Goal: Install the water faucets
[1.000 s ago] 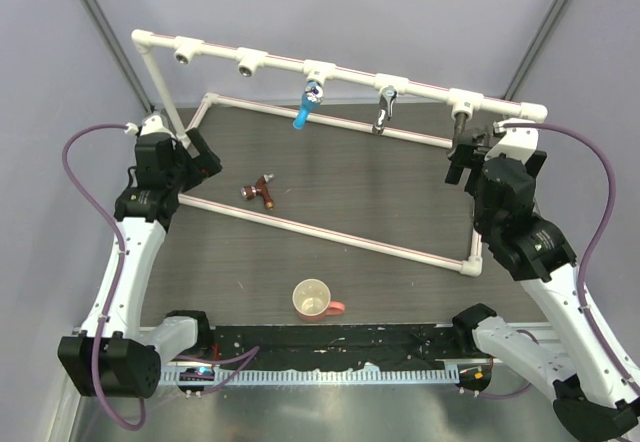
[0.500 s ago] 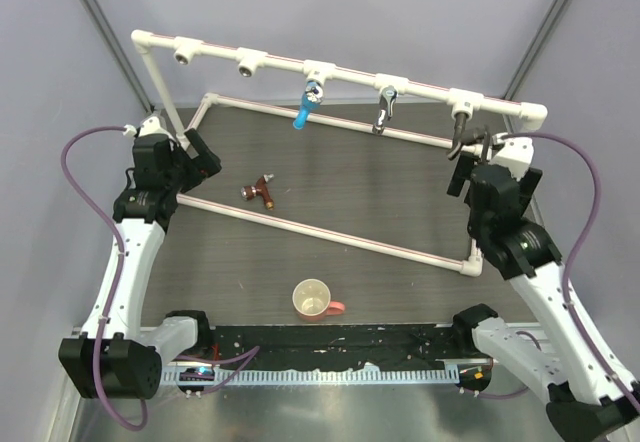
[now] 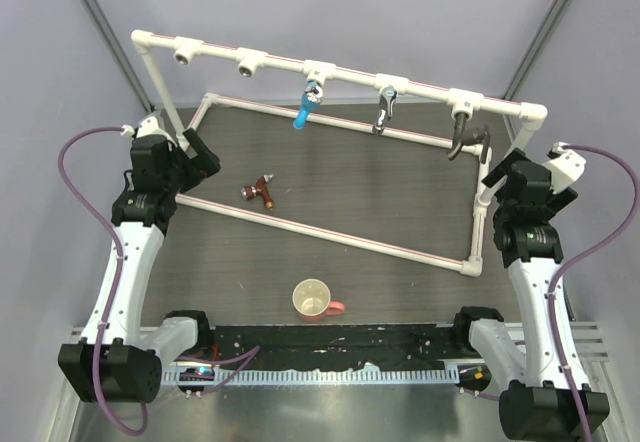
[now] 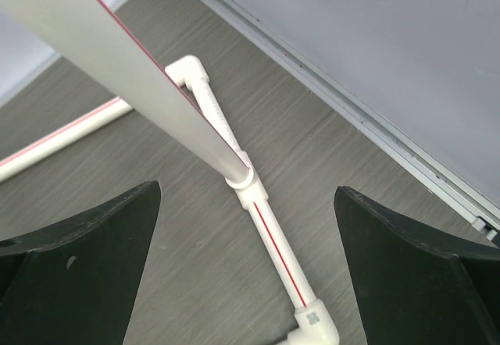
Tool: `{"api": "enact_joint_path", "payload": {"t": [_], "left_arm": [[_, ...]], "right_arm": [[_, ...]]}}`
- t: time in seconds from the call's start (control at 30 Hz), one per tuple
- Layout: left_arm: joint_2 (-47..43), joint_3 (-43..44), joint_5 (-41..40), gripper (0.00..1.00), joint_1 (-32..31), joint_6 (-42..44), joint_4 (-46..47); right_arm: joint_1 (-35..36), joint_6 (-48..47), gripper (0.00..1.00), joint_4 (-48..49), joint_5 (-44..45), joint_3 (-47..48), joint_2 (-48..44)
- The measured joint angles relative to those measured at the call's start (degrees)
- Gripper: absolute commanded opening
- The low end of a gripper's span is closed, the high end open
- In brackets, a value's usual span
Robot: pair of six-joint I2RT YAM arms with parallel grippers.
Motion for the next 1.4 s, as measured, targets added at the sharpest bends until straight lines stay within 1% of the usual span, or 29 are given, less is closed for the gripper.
{"api": "enact_joint_path", "payload": {"t": [0.2, 0.37, 0.57, 1.0, 1.27, 1.4], "left_arm": [[-0.48, -0.02, 0.0, 1.0, 0.0, 0.0, 0.0], [-1.86, -0.44, -0.28, 1.0, 0.0, 0.02, 0.02], [-2.23, -0.59, -0.63, 1.0, 0.0, 0.02, 0.15], [-2.21, -1.05, -0.04, 1.0, 0.0, -0.22, 0.33], [-0.17, -1.05, 1.55, 1.0, 0.0, -0.76, 0.37], [0.74, -1.05, 2.6, 1.0, 0.0, -1.29, 0.35]], "right_arm": [[-2.93, -1.09, 1.0, 7.04, -1.95, 0.0, 2.99], [-5.73, -3.63, 0.99, 13.42, -5.7, -0.24, 7.5], [-6.62, -9.66, 1.0, 17.55, -7.87, -0.02, 10.58], [-7.34, -23.19, 1.0, 24.0, -6.23, 4.37, 17.35], [-12.44, -24.13, 1.0, 26.73, -11.13, 8.07, 23.32], [-14.38, -21.7, 1.0, 24.7, -14.84, 9.51, 23.89]]}}
